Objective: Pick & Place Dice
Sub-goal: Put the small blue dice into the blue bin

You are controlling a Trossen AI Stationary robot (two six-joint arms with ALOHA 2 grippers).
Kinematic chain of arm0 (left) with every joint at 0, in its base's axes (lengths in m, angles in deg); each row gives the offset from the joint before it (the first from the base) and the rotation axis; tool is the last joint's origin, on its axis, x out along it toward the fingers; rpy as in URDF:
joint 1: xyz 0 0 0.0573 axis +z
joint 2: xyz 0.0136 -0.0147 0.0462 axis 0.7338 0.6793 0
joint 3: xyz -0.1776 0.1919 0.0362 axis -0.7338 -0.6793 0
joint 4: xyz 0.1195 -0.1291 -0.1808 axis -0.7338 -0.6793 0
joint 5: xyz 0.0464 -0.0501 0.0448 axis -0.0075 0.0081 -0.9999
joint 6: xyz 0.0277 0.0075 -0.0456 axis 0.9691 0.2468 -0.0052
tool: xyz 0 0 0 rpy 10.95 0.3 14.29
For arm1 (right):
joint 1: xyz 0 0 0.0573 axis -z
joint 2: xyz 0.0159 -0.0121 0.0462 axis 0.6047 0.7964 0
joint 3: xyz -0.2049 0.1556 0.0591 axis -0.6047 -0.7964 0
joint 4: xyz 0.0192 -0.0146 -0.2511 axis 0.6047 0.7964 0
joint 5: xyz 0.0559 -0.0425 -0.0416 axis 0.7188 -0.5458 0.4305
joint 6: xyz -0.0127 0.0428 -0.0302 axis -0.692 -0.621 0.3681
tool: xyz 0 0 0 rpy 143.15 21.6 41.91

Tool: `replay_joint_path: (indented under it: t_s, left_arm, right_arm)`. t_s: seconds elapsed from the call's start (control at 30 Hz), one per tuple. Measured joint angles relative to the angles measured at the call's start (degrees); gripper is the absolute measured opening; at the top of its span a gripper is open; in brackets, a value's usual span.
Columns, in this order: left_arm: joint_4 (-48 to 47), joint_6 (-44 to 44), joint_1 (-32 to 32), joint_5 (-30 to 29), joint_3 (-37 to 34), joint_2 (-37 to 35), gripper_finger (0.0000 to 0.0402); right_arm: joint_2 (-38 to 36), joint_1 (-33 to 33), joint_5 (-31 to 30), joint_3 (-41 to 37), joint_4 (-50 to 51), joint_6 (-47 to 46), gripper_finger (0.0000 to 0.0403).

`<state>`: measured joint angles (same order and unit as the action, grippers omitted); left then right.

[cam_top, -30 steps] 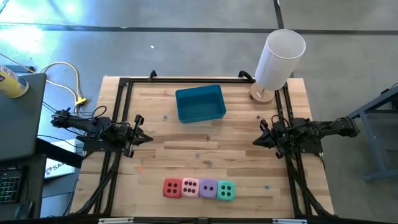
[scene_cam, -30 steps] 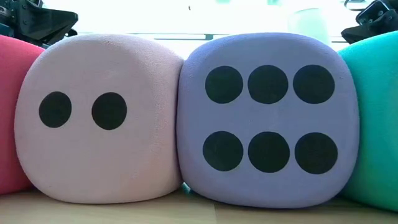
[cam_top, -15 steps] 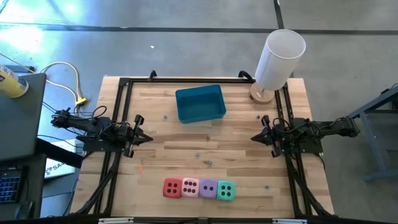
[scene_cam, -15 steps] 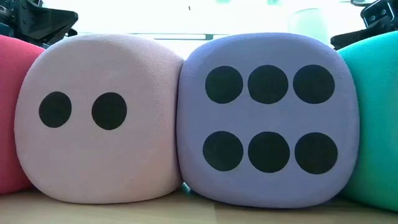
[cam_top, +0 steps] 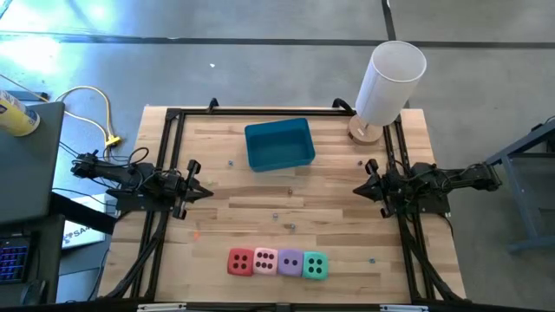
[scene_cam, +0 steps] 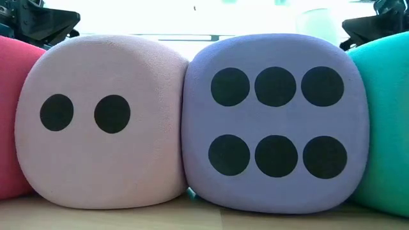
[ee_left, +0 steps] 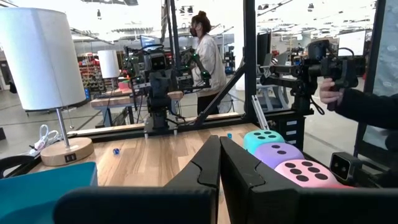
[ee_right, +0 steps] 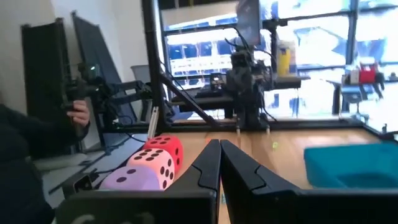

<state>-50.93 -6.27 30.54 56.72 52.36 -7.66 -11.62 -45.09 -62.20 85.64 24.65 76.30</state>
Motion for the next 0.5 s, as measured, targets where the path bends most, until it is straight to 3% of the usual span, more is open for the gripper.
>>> replay_joint_path:
  t_s: [0.13,0.3,0.5]
  left_arm:
    - [-0.01,-1.27,-0.02,0.00,-0.01,0.00,0.0000]
    - [-0.01,-5.15,-0.02,0.00,0.00,0.00,0.0000]
    - [-0.01,-5.84,-0.02,0.02,-0.01,0.00,0.0000]
  right_arm:
    - [0.02,0.02,-0.34,0.00,0.04,-0.26,0.0002]
    - [0.02,0.00,3.90,0.02,-0.73,-0.68,0.0002]
    - [0.20,0.00,5.06,0.19,-7.49,-1.22,0.0002]
